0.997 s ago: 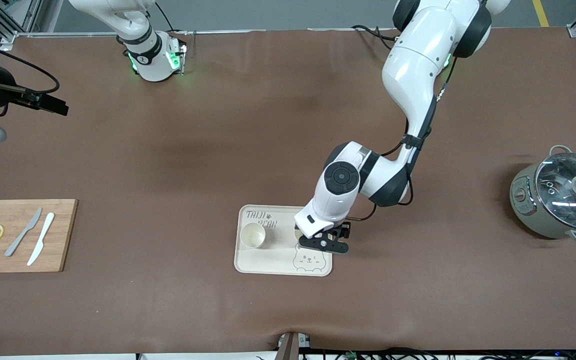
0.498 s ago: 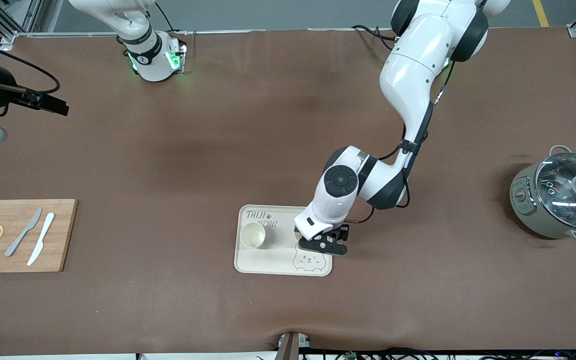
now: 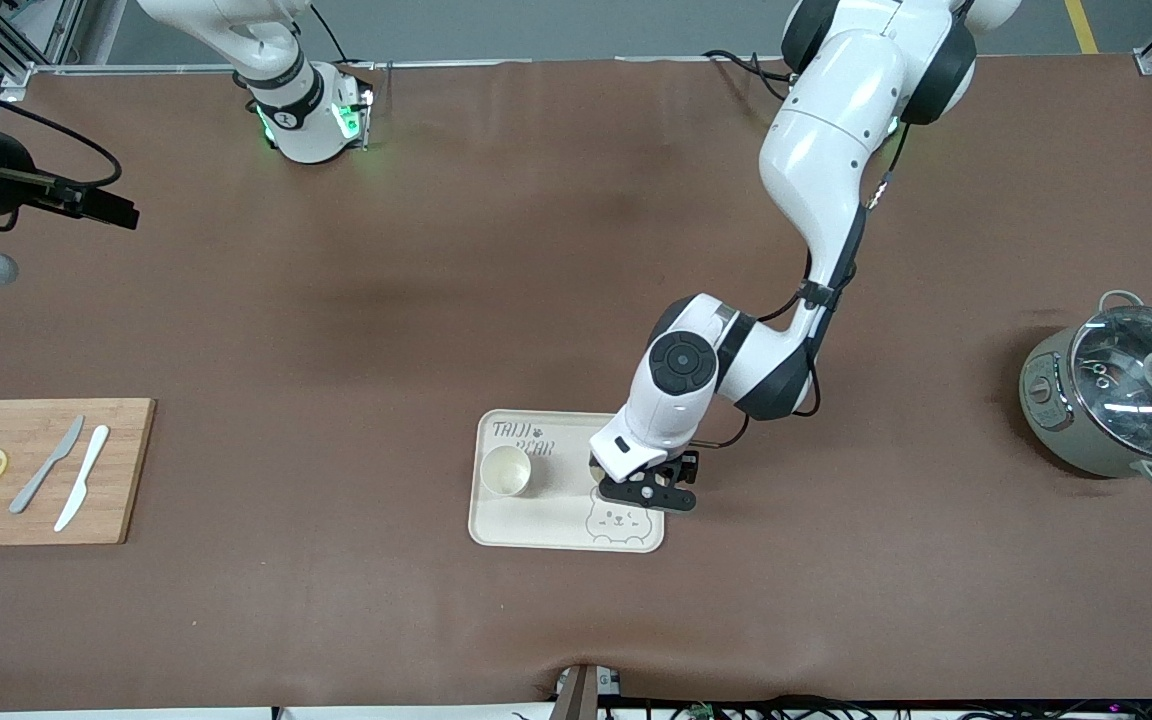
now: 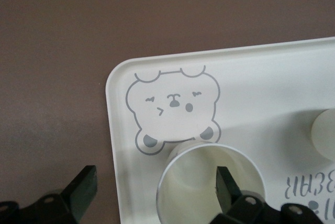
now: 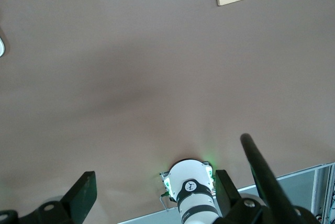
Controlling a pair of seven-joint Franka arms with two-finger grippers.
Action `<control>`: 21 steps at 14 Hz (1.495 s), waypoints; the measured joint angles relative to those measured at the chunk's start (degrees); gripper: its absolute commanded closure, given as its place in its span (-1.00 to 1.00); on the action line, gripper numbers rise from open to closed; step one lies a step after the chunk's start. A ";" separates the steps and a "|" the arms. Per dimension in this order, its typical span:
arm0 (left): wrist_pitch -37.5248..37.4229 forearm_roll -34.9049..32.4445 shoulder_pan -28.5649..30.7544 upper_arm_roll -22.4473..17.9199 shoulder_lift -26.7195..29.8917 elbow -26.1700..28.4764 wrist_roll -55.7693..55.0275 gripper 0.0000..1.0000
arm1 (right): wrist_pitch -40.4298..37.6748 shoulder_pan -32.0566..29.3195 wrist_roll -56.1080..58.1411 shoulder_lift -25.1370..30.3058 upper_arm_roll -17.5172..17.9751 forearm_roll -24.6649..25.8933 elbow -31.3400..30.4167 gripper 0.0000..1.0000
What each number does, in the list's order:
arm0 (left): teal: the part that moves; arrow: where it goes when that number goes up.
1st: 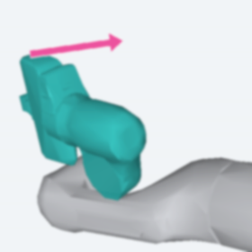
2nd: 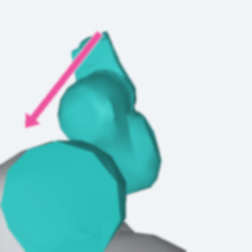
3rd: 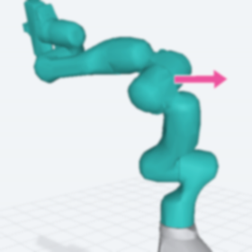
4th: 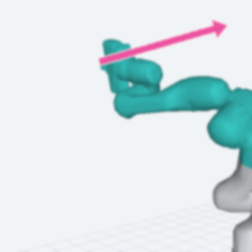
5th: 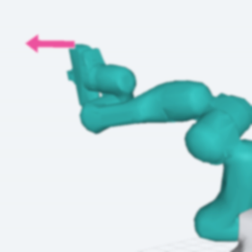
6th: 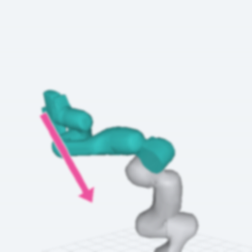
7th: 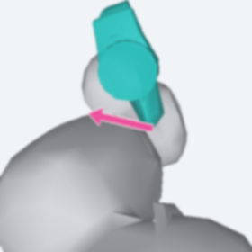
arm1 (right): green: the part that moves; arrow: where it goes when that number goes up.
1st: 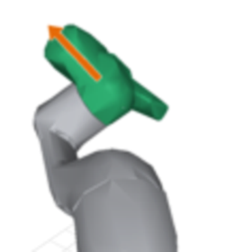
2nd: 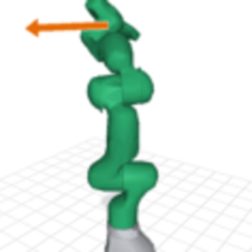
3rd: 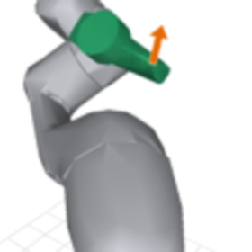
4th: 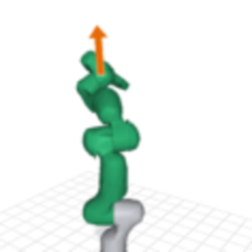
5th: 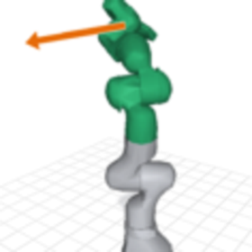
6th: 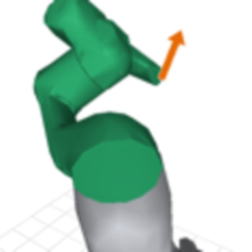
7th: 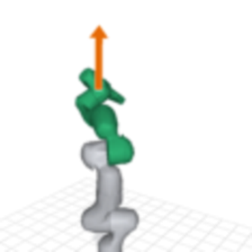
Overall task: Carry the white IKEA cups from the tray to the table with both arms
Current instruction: 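Lower the left gripper around the cup and close it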
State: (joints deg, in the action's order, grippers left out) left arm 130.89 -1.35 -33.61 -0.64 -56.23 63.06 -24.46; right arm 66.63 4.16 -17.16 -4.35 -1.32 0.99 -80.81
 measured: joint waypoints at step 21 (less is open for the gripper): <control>1.65 0.00 -3.17 -0.17 -2.36 0.12 -9.39 1.00 | 2.80 0.04 -0.04 -0.13 -0.02 0.00 -0.99 -1.00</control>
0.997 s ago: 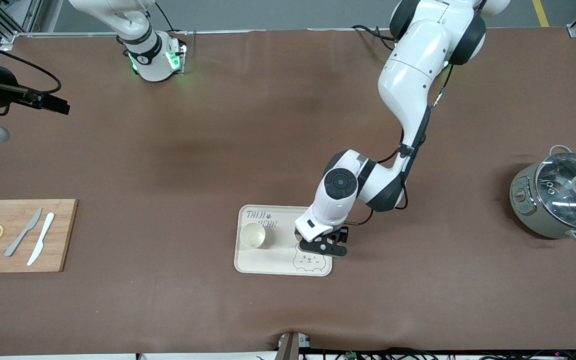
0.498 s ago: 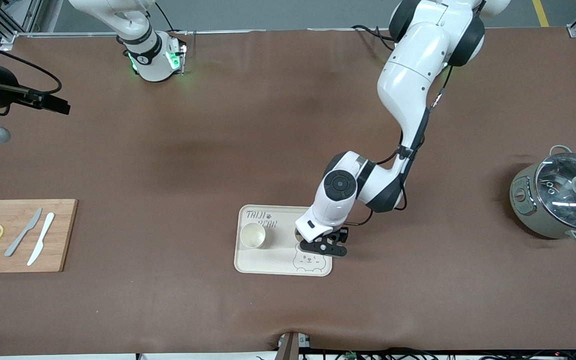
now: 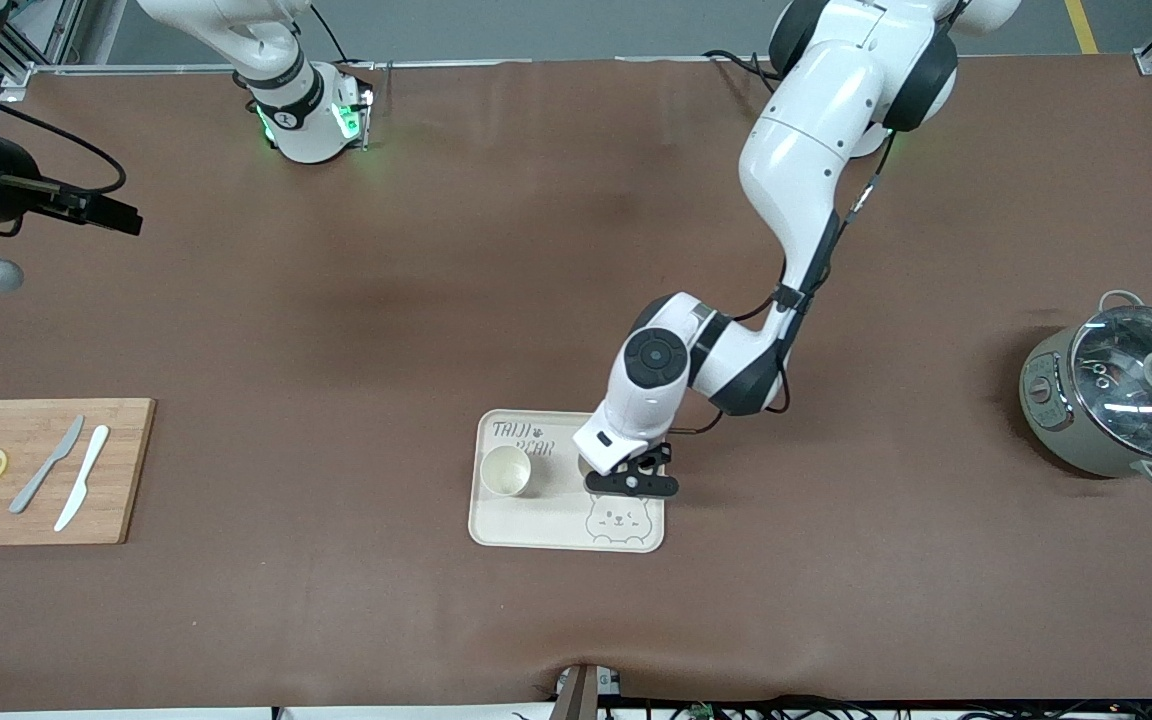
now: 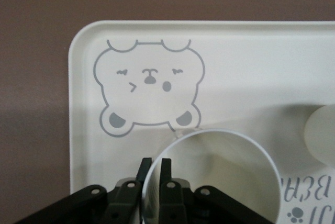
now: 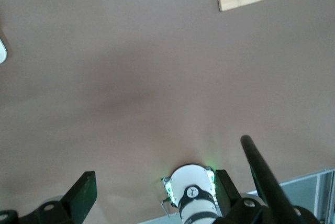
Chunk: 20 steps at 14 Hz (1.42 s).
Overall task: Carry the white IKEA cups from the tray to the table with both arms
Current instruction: 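Lower the left gripper around the cup and close it, then lift the white cup off the tray with the left gripper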
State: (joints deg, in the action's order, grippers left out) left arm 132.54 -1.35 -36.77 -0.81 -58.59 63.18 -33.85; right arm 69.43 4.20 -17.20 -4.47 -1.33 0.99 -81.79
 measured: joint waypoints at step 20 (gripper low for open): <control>-22.91 0.38 8.70 0.03 12.84 -0.73 13.68 1.00 | 20.45 1.34 1.63 0.02 0.21 -0.63 -1.72 -1.00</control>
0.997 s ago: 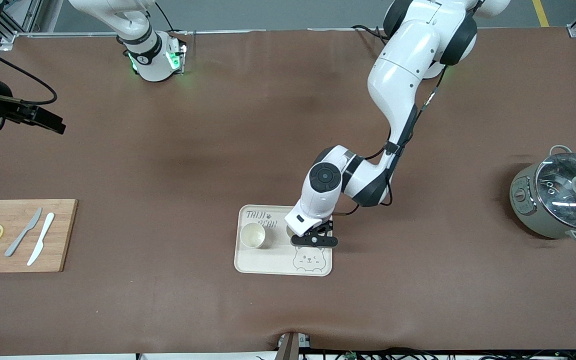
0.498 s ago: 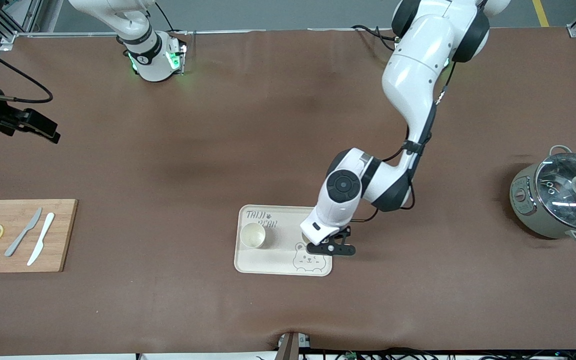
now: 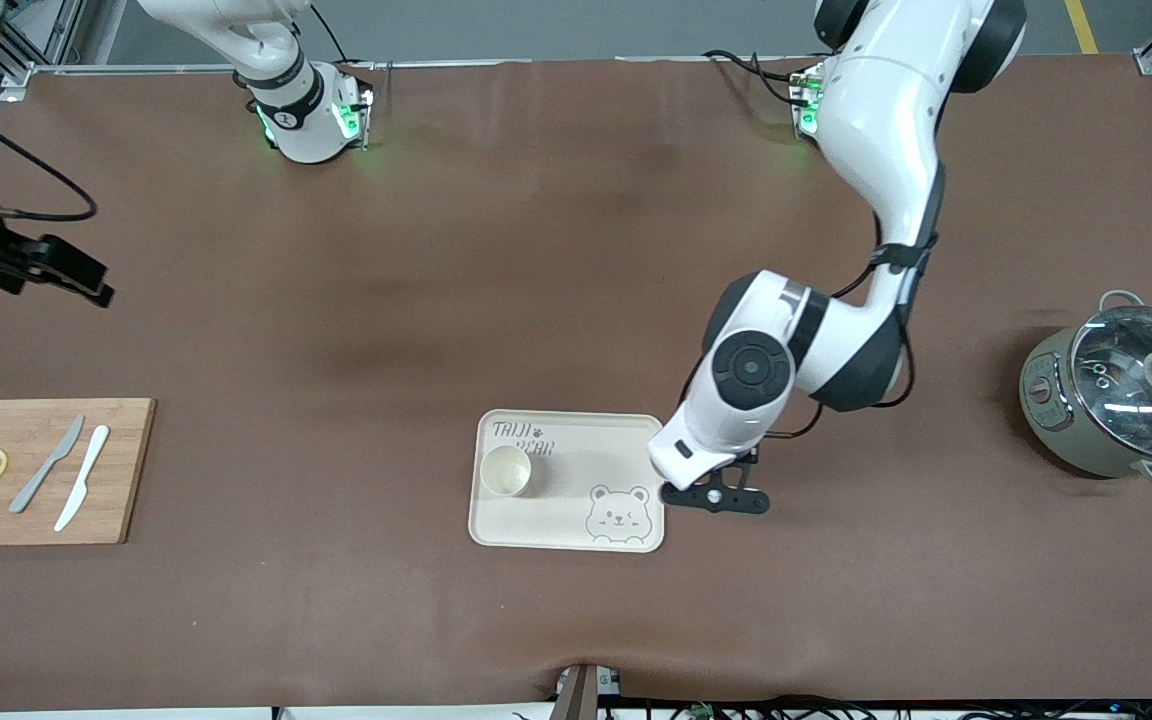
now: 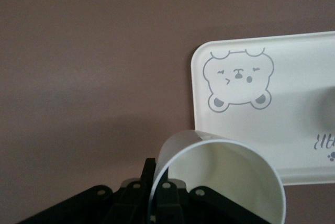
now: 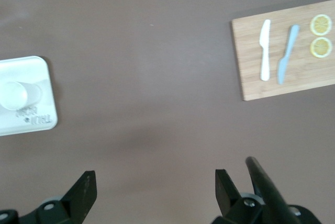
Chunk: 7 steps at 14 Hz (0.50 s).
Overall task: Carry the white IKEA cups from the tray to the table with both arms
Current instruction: 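Lift the white cup off the tray with the left gripper, then carry the cup toward the pot while the right gripper reaches the tray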
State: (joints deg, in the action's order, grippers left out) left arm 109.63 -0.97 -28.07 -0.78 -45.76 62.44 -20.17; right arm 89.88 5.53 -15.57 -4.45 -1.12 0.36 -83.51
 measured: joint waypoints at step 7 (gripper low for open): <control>0.31 0.58 12.69 6.78 15.55 18.29 10.63 1.00 | 8.64 10.34 -20.20 -4.82 0.60 -0.51 -1.18 -1.00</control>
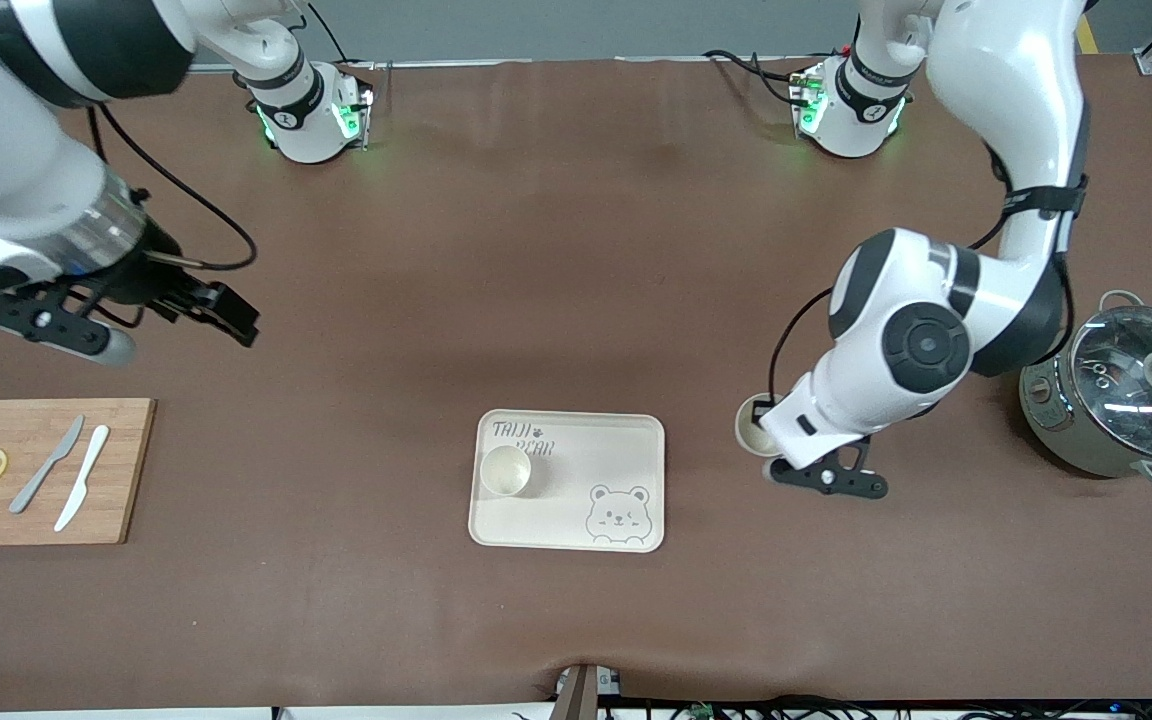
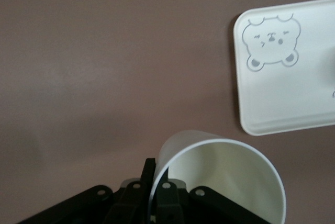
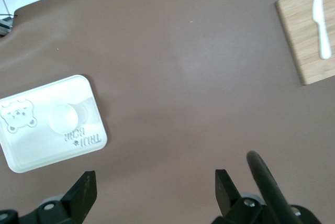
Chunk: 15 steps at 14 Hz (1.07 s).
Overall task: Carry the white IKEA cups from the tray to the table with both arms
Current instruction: 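Carry the cup toward the pot while the right gripper reaches the tray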
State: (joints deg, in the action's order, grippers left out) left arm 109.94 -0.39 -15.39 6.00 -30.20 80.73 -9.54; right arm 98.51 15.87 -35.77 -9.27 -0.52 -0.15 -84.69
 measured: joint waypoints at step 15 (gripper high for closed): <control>40.17 1.80 9.69 1.54 14.69 44.20 16.10 1.00 | 23.86 9.82 -26.54 -16.79 -0.06 -2.94 -0.33 -1.00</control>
State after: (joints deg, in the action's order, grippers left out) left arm 150.11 1.41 -5.70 7.54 -15.51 124.93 6.56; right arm 122.38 25.69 -62.31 -26.06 -0.57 -3.09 -85.02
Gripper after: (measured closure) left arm 0.965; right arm 0.000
